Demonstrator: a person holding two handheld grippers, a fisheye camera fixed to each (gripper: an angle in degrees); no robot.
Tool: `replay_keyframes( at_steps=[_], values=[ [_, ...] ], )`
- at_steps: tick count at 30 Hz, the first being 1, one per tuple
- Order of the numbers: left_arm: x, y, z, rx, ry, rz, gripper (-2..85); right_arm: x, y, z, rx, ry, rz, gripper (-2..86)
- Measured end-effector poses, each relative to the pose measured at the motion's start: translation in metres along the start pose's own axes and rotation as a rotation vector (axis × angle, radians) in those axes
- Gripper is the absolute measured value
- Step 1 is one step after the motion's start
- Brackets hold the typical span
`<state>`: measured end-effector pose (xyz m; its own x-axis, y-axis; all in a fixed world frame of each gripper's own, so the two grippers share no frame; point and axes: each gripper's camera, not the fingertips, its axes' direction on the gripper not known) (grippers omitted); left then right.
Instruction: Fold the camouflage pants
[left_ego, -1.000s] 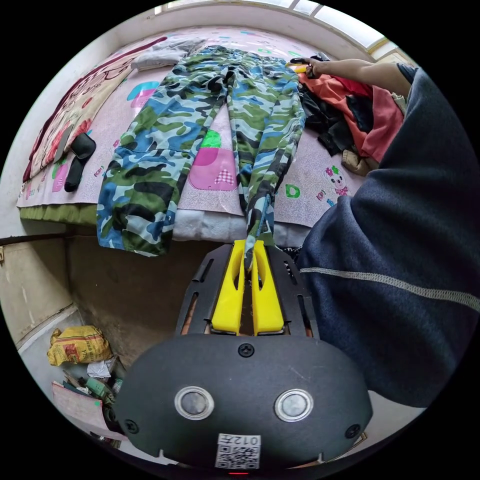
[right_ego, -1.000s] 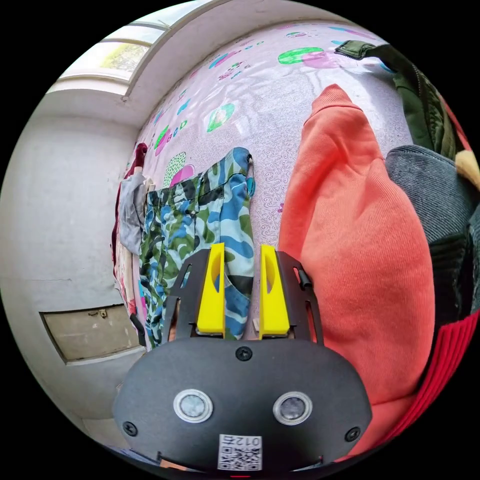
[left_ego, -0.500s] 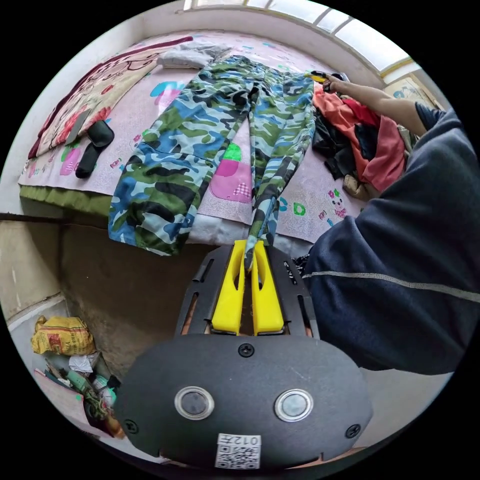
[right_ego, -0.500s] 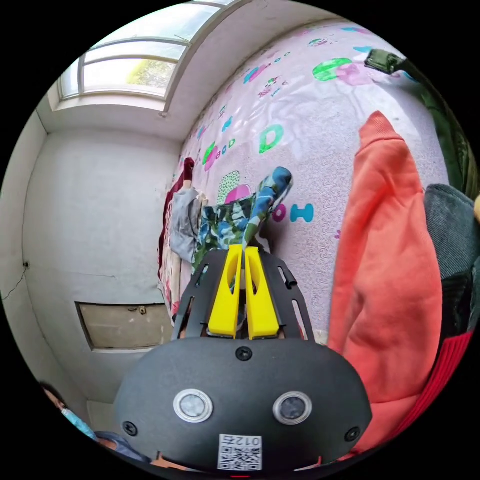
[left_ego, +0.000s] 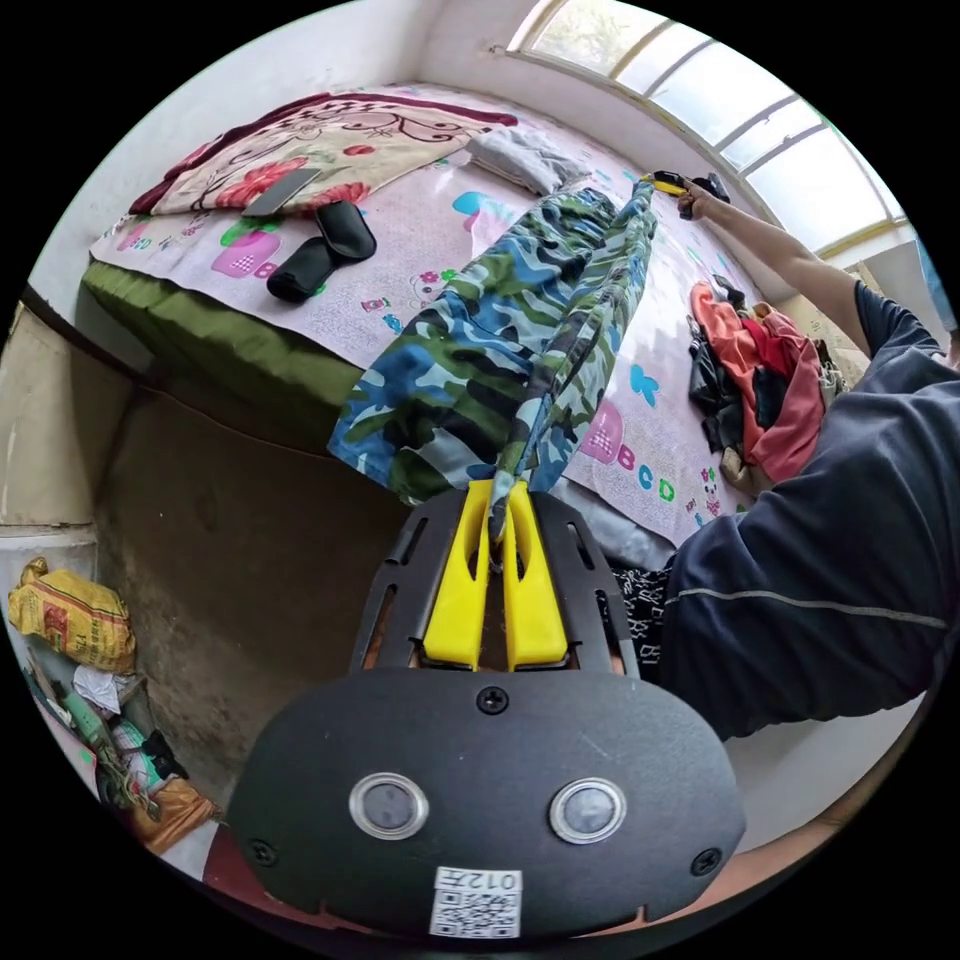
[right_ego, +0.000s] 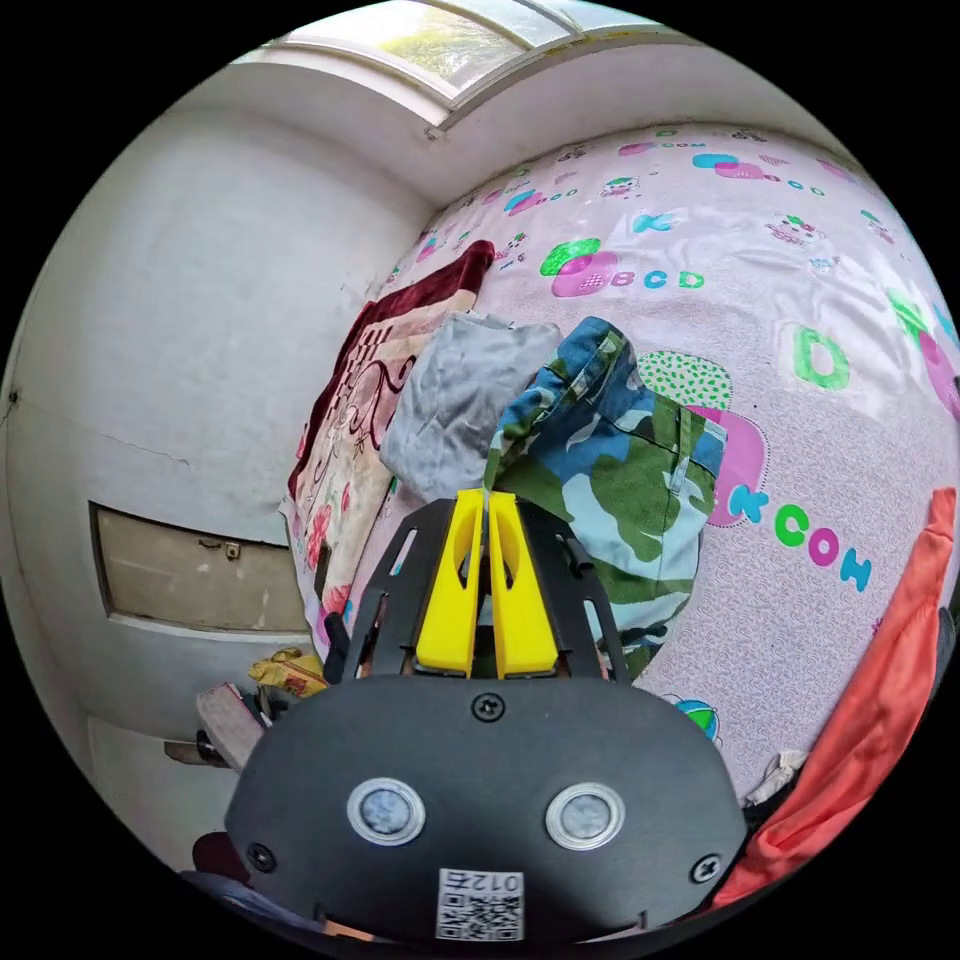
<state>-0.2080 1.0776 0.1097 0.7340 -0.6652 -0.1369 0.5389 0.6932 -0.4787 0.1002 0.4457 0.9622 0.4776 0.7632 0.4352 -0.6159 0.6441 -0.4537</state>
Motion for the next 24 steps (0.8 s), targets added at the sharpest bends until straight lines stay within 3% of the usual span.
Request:
replay_keyframes(
  at_steps=[12, 14, 17, 24],
  values=[
    [-0.138, -0.067, 0.032, -0.085, 0.203, -0.076, 0.0, -0.146, -0.012, 0.219, -0.082, 0.277, -0.133, 2.1],
    [-0.154, -0.074, 0.048, -0.099, 0.172, -0.111, 0.1, -0.191, 0.001, 0.256, -0.125, 0.439, -0.293, 4.5],
    [-0.169, -0.071, 0.055, -0.063, 0.117, -0.206, 0.4, -0.242, 0.013, 0.275, -0.147, 0.516, -0.409, 10.6],
    [-0.164, -0.045, 0.009, 0.224, -0.178, -0.407, 0.0, -0.32, 0.06, 0.222, -0.009, 0.379, -0.492, 6.4]
  ],
)
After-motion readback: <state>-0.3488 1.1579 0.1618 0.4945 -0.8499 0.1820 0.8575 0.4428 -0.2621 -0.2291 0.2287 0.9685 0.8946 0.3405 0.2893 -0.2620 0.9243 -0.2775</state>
